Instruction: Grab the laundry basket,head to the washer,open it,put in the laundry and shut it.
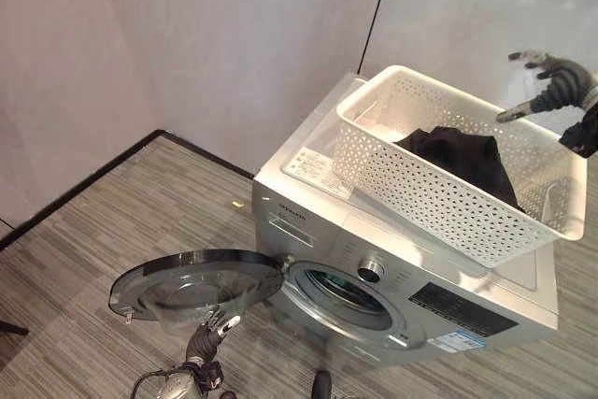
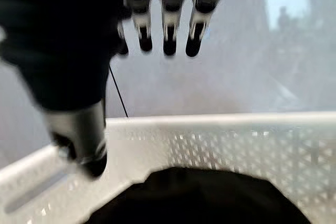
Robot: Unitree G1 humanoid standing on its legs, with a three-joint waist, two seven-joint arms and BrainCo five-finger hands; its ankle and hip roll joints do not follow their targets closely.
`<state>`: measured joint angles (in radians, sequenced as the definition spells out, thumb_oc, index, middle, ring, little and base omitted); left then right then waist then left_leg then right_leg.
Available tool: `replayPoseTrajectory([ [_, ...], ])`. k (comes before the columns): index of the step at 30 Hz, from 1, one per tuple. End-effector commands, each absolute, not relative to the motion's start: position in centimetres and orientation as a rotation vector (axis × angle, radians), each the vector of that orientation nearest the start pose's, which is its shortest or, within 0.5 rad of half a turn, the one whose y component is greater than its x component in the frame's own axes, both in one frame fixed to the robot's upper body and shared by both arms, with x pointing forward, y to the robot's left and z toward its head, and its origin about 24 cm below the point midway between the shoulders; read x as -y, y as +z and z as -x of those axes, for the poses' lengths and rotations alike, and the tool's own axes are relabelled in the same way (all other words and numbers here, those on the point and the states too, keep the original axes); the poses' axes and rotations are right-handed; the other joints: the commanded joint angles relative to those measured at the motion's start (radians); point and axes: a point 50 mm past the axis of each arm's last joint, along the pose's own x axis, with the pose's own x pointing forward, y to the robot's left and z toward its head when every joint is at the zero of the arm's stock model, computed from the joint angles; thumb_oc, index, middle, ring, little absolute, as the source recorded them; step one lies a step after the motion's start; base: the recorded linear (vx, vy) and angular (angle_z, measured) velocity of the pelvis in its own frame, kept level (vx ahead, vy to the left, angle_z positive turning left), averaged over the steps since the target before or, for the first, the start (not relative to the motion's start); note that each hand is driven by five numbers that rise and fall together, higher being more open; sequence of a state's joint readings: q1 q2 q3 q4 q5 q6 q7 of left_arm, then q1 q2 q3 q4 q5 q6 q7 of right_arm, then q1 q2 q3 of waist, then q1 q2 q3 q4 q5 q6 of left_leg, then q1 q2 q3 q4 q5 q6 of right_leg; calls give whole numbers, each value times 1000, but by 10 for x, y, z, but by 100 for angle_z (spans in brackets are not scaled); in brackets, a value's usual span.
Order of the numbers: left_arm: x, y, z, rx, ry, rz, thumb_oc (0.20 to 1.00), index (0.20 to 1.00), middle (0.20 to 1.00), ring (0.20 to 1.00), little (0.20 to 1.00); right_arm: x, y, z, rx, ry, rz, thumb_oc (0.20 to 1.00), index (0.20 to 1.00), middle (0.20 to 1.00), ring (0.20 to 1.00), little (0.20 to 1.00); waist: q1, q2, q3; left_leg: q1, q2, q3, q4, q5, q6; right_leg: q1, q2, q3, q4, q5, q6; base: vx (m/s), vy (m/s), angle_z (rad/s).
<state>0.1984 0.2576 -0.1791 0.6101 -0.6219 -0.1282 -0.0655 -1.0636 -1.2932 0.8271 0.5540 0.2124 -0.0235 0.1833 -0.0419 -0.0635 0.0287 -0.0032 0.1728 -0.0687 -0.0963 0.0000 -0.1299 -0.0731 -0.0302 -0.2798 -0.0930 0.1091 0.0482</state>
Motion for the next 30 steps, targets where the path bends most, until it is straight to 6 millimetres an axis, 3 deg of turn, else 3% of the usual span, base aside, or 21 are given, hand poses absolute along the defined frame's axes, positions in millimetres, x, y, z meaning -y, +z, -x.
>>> replayPoseTrajectory([
  [1,-211,-94,-160,-577,63,288,1000,1000,1000,1000,1000,318,315,-337,75,-52,1297,1000,1000,1000,1000,1000,33,-50,40,47,-9,95,9,-40,45,14,-57,83,108,-152,65,0,0,0],
  [13,-217,-85,-165,-532,66,307,1000,1000,1000,1000,1000,305,291,-345,9,64,1342,1000,1000,1000,1000,1000,58,-47,101,-50,-5,73,9,8,34,-53,-54,65,96,-138,60,-27,-13,5],
  [17,-218,-84,-164,-532,58,306,1000,1000,1000,1000,1000,311,266,-342,-97,128,1378,1000,1000,1000,1000,1000,58,-51,117,-66,1,66,9,18,31,-64,-51,60,100,-140,57,7,-30,13],
  [18,-219,-80,-166,-515,42,300,1000,1000,1000,1000,1000,317,231,-338,-251,227,1426,1000,1000,1000,1000,1000,65,-46,143,-94,4,59,9,32,29,-90,-50,56,104,-138,57,-13,-38,2],
  [20,-219,-79,-166,-511,37,299,1000,1000,1000,1000,1000,318,222,-337,-291,256,1437,1000,1000,1000,1000,1000,66,-45,149,-99,4,57,9,34,28,-94,-49,56,105,-138,56,-12,-35,0],
  [21,-219,-76,-169,-501,22,289,1000,1000,1000,1000,1000,316,196,-335,-367,334,1426,1000,1000,1000,1000,1000,71,-34,166,-116,4,52,9,46,27,-108,-50,54,104,-135,55,0,0,0],
  [24,-217,-76,-171,-500,17,288,1000,1000,1000,1000,1000,313,177,-334,-398,370,1380,1000,1000,1000,1000,1000,74,-23,174,-131,1,49,9,52,26,-117,-51,53,98,-132,55,1,-9,7],
  [25,-217,-76,-171,-500,16,286,1000,1000,1000,1000,1000,313,176,-333,-398,370,1378,498,498,498,498,498,75,-25,173,-132,1,49,9,52,26,-118,-51,52,98,-132,55,-2,-24,6],
  [26,-215,-76,-173,-496,13,291,1000,1000,1000,1000,1000,313,169,-336,-403,350,1345,200,200,200,200,200,76,-17,177,-140,0,49,9,56,26,-121,-52,53,92,-129,54,0,0,0],
  [30,-215,-76,-175,-496,28,289,1000,1000,1000,1000,1000,311,169,-341,-368,301,1334,200,200,200,200,200,75,-9,177,-144,-2,54,9,55,27,-126,-52,59,85,-124,54,0,0,0],
])
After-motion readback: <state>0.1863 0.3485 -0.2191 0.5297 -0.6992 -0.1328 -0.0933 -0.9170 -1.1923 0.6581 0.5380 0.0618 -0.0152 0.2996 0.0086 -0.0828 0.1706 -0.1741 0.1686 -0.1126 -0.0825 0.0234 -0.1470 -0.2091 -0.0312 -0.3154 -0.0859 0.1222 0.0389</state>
